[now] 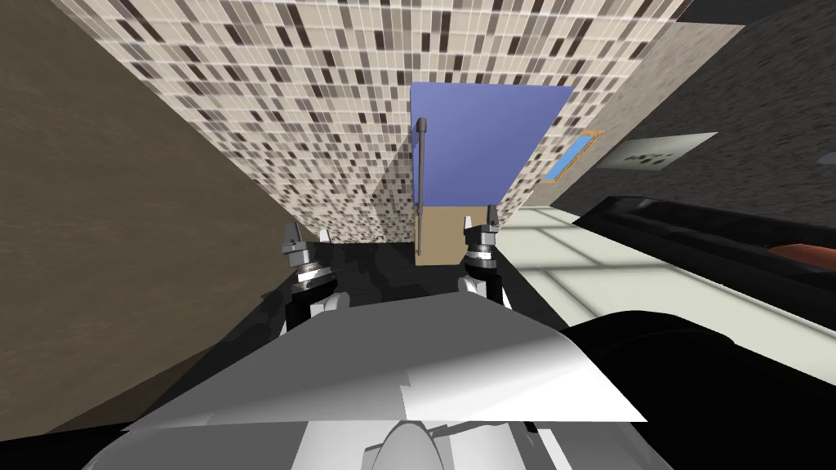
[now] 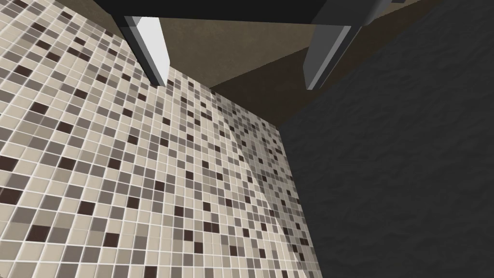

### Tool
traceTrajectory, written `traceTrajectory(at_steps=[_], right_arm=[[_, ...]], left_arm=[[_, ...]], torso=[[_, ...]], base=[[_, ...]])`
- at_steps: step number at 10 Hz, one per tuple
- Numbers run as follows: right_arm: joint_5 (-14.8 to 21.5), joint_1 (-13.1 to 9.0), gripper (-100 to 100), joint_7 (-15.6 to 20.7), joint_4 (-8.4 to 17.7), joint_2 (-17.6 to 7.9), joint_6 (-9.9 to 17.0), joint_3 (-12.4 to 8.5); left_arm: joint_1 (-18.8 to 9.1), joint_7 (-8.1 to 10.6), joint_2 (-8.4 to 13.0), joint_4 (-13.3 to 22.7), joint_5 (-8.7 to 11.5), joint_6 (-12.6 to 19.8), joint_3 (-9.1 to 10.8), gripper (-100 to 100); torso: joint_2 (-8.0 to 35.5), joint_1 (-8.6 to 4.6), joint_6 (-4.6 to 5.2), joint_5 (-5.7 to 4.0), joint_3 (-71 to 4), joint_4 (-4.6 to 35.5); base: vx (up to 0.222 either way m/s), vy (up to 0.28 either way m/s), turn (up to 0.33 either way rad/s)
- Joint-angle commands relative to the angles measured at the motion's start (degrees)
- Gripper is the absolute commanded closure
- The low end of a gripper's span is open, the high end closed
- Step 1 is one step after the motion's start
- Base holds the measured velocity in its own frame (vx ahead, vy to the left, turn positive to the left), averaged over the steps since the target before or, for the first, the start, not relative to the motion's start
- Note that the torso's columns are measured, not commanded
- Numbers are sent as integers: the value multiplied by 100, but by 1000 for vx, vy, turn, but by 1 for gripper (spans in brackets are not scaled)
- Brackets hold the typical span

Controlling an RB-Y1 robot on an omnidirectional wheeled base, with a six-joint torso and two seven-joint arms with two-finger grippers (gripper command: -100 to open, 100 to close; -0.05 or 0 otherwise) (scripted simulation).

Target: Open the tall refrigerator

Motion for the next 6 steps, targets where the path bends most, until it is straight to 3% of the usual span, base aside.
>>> traceTrajectory(at_steps=[1, 6], right_arm=[[0, 0, 0, 0, 0, 0, 0, 0], [0, 0, 0, 0, -1, 0, 0, 0]], left_arm=[[0, 0, 0, 0, 0, 0, 0, 0], [0, 0, 0, -1, 0, 0, 0, 0]], torso=[[232, 0, 0, 0, -467, 235], [2269, 0, 0, 0, -4536, 2268]], base=[[0, 0, 0], [0, 0, 0]])
